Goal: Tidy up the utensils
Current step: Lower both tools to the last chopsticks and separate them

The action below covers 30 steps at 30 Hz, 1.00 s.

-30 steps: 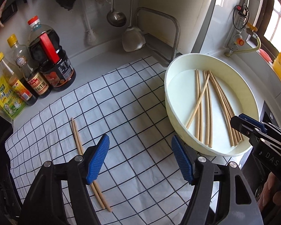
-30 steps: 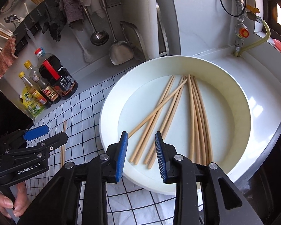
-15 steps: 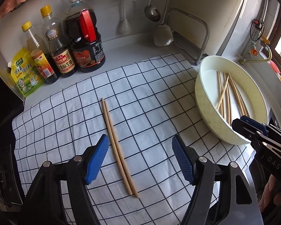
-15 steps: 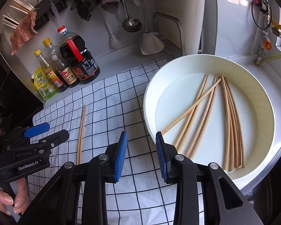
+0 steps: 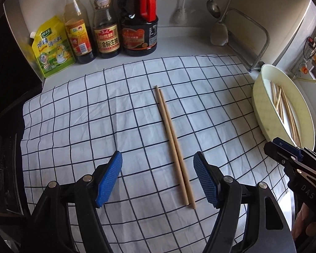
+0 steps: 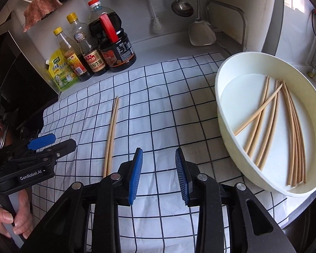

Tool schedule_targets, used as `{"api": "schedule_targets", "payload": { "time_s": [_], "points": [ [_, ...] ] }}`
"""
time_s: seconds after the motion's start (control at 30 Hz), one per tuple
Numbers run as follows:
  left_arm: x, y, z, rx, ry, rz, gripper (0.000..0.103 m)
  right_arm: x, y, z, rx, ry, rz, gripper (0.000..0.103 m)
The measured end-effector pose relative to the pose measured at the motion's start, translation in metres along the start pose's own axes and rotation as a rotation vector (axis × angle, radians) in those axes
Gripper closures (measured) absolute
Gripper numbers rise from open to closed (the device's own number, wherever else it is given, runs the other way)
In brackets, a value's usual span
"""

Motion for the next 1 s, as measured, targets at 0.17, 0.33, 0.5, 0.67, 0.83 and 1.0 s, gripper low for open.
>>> {"api": "schedule_targets", "payload": {
  "time_s": [0.17,0.33,0.5,0.67,0.83,1.0],
  "points": [
    [-0.024,0.010,0.013,-0.031,-0.011,-0.053,0.034,-0.019,0.005,0.025,-0.049,-0.010,-0.031,0.072],
    [-0.043,0.015,0.027,-0.050,-0.026,-0.082,0.034,-0.035,0.006,0.049,-0.087,-0.015,-0.060,0.071],
    [-0.056,0.018,0.034,-0.048,-0.047,-0.093,0.030,-0.050,0.003,0.070,-0.108,-0.022,-0.079,0.065],
    [-0.069,0.021,0.041,-0.059,-0.054,-0.114,0.030,-0.062,0.002,0.085,-0.120,-0.016,-0.101,0.064],
    [-0.080,0.025,0.045,-0.069,-0.053,-0.138,0.030,-0.072,0.001,0.096,-0.127,0.002,-0.122,0.064],
    [-0.085,0.028,0.047,-0.074,-0.051,-0.146,0.030,-0.074,0.003,0.103,-0.142,0.043,-0.137,0.064]
  ]
}}
Point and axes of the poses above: each gripper's, at about its wrist camera, not at the fingertips, and z roughly the way its jaws point, x to its right, y to its underside, the point moved 3 cm from there along z, roughly the way its jaws point, and after that the axes turned 5 degrees about -x, right-handed, at the moved point
